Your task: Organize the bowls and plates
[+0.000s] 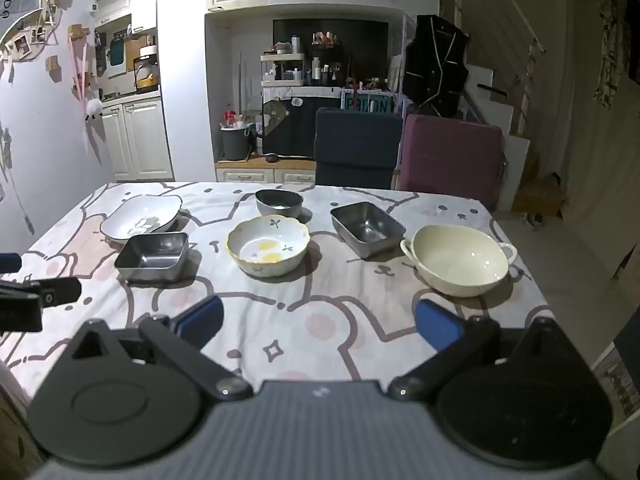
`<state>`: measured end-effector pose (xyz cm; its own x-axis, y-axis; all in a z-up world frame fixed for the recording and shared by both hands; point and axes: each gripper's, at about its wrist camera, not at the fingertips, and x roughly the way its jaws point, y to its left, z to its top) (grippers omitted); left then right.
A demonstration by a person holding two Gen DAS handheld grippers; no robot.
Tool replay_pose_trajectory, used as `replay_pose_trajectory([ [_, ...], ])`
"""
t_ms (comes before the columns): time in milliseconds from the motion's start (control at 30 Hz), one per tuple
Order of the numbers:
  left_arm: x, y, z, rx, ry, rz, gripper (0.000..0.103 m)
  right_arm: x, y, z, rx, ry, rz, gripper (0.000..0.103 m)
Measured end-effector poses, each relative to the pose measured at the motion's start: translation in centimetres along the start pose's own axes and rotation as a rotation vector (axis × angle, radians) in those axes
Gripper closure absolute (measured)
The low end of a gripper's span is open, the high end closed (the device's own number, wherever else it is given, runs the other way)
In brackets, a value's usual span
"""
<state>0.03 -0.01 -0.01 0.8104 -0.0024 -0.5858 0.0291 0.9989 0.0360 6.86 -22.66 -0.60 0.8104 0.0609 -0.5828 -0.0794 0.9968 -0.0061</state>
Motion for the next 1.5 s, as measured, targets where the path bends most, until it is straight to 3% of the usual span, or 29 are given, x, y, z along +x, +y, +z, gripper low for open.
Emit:
replay_pose_trajectory([
  [1500,0.01,0.09,0.0,-0.006,-0.004,-0.007,0.0,0.22,0.04,-0.16,0.005,0.006,0.006,0.0],
])
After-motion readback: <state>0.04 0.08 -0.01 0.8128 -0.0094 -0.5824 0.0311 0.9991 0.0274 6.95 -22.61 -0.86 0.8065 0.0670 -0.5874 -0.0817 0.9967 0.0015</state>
